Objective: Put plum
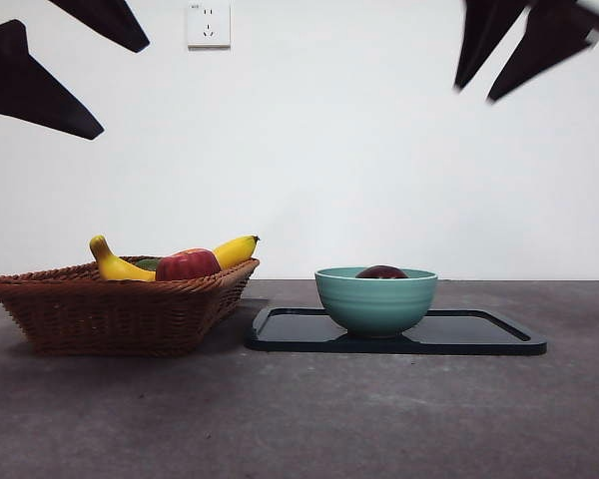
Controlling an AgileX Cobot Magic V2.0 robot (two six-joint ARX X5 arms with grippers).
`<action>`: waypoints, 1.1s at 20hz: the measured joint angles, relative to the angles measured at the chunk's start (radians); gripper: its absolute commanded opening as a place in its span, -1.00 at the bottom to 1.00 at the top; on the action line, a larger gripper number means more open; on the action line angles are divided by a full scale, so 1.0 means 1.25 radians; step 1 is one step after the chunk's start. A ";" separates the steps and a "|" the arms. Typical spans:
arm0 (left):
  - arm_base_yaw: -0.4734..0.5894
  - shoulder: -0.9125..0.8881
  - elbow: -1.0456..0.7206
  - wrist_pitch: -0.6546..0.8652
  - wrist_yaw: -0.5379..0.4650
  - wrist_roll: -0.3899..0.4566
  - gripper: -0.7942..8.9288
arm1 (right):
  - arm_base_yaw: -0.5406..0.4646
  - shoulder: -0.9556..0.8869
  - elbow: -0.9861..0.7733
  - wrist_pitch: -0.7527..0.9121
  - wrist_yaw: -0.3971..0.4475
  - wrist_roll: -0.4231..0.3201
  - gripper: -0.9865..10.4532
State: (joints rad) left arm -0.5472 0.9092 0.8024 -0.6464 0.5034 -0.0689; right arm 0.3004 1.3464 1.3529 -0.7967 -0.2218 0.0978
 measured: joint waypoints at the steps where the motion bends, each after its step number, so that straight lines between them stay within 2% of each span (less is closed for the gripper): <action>1: 0.000 0.000 0.000 0.000 0.000 0.000 -0.07 | 0.000 -0.034 -0.001 -0.024 -0.012 -0.004 -0.48; 6: 0.000 0.000 0.000 0.000 0.000 0.000 -0.07 | 0.012 -0.187 -0.063 -0.060 -0.052 -0.018 -0.48; 11: 0.000 0.000 0.000 0.000 0.000 0.000 -0.07 | 0.039 -0.347 -0.225 -0.058 -0.062 -0.019 -0.48; 14: 0.000 0.000 0.000 0.000 0.000 0.000 -0.07 | 0.047 -0.419 -0.322 -0.041 -0.125 -0.019 -0.48; 17: 0.000 0.000 0.000 0.000 0.000 0.000 -0.07 | 0.048 -0.462 -0.396 -0.041 -0.177 -0.019 -0.48; 22: 0.000 0.000 0.000 0.000 0.000 0.000 -0.07 | 0.048 -0.470 -0.426 -0.018 -0.177 -0.019 -0.48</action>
State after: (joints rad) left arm -0.5472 0.9092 0.8024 -0.6460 0.5034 -0.0689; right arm 0.3599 0.7586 0.8207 -0.8196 -0.4431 0.0746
